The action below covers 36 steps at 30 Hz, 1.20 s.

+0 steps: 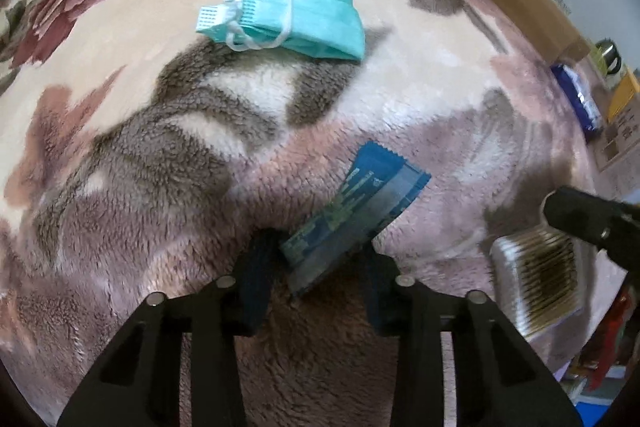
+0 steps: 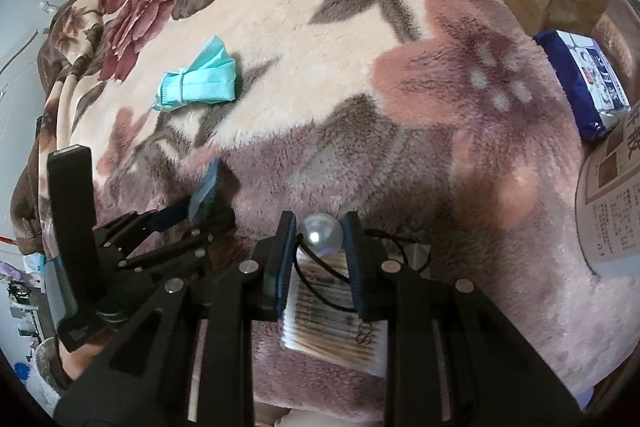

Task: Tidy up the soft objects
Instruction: 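Carry the blue packet and pearl hair tie with both tools over the orange basket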

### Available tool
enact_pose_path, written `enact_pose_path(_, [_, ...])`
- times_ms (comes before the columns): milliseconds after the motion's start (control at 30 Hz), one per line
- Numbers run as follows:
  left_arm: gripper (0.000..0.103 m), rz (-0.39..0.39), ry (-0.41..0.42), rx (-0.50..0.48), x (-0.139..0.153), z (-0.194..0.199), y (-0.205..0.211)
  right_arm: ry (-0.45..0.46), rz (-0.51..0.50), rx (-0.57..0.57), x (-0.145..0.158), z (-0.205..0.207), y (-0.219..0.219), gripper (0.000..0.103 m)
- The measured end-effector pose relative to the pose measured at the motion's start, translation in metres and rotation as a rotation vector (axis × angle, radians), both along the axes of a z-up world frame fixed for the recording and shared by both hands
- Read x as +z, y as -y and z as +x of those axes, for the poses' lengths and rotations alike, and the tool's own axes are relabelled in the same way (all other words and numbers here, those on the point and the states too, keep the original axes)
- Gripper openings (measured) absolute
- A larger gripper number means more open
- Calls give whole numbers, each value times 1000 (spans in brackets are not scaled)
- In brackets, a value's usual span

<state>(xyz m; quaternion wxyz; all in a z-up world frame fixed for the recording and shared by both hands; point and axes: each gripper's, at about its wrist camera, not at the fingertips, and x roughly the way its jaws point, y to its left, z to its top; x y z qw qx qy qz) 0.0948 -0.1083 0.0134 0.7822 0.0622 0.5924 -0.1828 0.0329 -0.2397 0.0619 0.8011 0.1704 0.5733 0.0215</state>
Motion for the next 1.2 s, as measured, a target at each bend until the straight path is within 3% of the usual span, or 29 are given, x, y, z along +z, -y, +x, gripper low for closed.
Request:
enact_pose_path(233, [34, -106, 2, 47, 26, -3, -23, 26, 10, 9, 10, -5, -2, 25])
enact_pose_path(433, [34, -147, 27, 47, 58, -7, -24, 73, 15, 8, 31, -9, -3, 25])
enact_pose_path(800, [34, -192, 78, 17, 105, -19, -2, 164, 9, 9, 75, -19, -2, 25])
enact_pose_path(1200, [35, -187, 92, -11, 131, -34, 31, 202, 8, -17, 94, -34, 17, 25])
